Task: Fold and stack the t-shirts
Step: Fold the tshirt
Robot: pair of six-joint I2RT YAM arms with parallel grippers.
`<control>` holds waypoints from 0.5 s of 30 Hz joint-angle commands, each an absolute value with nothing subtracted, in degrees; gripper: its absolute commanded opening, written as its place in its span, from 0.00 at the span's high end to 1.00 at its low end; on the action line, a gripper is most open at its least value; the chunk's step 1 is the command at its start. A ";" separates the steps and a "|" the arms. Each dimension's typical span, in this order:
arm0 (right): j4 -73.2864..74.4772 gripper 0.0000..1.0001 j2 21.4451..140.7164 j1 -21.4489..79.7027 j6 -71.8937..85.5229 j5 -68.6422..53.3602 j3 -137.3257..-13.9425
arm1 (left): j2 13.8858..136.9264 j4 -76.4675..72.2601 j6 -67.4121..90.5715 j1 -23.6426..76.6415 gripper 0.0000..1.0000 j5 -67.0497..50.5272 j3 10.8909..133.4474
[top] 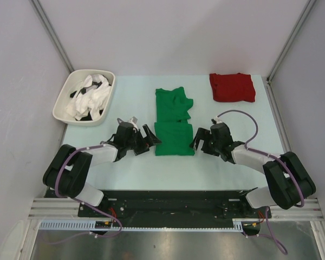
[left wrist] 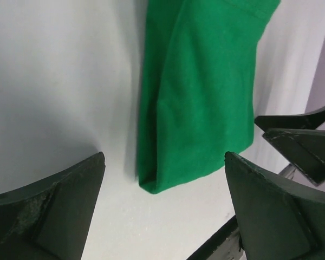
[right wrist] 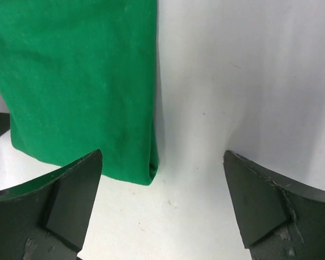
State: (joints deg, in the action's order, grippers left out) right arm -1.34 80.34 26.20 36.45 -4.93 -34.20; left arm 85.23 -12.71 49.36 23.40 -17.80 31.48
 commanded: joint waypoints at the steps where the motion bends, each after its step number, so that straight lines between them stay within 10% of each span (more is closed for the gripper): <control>1: -5.62 0.02 80.51 27.24 38.32 -5.53 -30.24 | 89.56 -12.84 51.06 24.96 0.00 -19.33 29.97; 15: -10.37 0.04 85.34 30.84 41.57 -6.15 -27.51 | 88.86 -8.61 51.42 29.88 0.03 -19.07 27.69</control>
State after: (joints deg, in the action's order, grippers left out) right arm -14.66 82.32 29.15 39.62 -5.28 -29.91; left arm 88.25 -17.39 51.62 28.62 -19.79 31.70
